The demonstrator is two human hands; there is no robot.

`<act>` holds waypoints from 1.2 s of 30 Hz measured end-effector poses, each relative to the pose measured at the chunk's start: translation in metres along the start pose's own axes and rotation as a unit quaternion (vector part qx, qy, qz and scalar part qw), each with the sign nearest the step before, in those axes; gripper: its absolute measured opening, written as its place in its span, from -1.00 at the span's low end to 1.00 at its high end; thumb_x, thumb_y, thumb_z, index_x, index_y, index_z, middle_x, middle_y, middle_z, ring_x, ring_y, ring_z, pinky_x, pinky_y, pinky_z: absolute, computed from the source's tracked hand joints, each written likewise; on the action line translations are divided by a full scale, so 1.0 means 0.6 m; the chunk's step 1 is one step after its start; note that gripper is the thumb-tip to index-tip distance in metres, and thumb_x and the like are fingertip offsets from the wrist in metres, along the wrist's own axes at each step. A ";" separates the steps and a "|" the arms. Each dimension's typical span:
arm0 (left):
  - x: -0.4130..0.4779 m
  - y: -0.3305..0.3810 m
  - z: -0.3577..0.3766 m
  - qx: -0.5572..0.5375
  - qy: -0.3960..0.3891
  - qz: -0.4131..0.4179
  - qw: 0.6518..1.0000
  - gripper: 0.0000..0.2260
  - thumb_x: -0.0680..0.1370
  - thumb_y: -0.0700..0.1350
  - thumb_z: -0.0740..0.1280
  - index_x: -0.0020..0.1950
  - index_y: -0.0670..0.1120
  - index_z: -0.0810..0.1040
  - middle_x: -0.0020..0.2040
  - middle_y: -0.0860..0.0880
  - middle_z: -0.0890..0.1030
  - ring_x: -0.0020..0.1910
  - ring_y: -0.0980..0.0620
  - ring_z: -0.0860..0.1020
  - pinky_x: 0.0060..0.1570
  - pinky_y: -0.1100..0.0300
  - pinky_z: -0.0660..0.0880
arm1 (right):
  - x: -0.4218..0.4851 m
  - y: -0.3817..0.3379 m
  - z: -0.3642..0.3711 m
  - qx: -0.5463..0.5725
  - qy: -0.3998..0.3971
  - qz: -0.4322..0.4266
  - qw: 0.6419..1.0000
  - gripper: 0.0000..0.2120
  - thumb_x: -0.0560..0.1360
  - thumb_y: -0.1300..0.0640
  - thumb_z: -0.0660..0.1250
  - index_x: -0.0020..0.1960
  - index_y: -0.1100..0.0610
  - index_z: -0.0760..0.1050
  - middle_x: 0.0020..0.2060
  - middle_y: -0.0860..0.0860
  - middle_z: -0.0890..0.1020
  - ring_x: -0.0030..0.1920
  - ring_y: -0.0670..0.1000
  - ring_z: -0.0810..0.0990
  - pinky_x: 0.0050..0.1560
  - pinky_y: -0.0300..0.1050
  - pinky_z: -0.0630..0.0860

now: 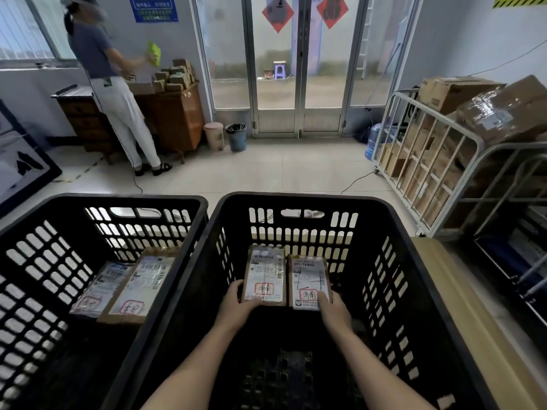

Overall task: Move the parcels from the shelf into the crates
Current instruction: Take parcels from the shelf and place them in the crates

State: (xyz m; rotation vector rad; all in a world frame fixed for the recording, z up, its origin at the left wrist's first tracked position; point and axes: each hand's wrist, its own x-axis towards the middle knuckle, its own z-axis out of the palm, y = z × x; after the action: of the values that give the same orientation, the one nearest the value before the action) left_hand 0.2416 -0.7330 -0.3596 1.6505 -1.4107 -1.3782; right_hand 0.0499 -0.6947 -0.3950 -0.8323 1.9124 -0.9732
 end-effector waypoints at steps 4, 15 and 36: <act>0.011 -0.001 0.005 -0.022 0.019 -0.017 0.999 -0.57 0.49 -0.27 0.33 0.34 -0.13 0.36 0.11 -0.09 0.53 0.00 0.01 0.49 -0.22 0.32 0.42 | 0.003 0.001 0.008 -0.001 0.014 0.000 1.000 -0.69 0.60 0.04 0.10 0.24 0.16 0.42 0.01 0.06 0.56 -0.04 0.03 0.50 -0.11 -0.15 0.41; 0.019 -0.012 0.015 0.112 0.060 0.037 0.991 -0.50 0.53 -0.16 0.25 0.46 -0.07 0.23 0.29 -0.10 0.47 0.24 -0.06 0.47 0.22 0.07 0.44 | 0.010 -0.002 0.017 -0.154 0.061 -0.021 0.986 -0.52 0.56 -0.05 0.15 0.40 0.15 0.25 0.30 0.21 0.37 0.29 0.19 0.36 0.13 -0.01 0.41; 0.035 0.047 0.003 0.531 -0.121 0.171 0.821 -0.44 0.58 0.04 0.19 0.52 -0.07 0.09 0.55 -0.05 -0.01 0.53 -0.01 -0.03 0.46 0.07 0.09 | 0.016 -0.022 0.037 -0.392 -0.036 -0.250 0.885 -0.48 0.59 0.00 0.14 0.50 0.06 0.08 0.53 0.04 0.04 0.53 0.05 -0.07 0.50 -0.04 -0.02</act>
State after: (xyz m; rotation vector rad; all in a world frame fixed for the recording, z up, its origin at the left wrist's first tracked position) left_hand 0.2277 -0.7603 -0.3420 1.6564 -2.7817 -0.5584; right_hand 0.0674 -0.7159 -0.3956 -1.8697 2.0706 -0.3843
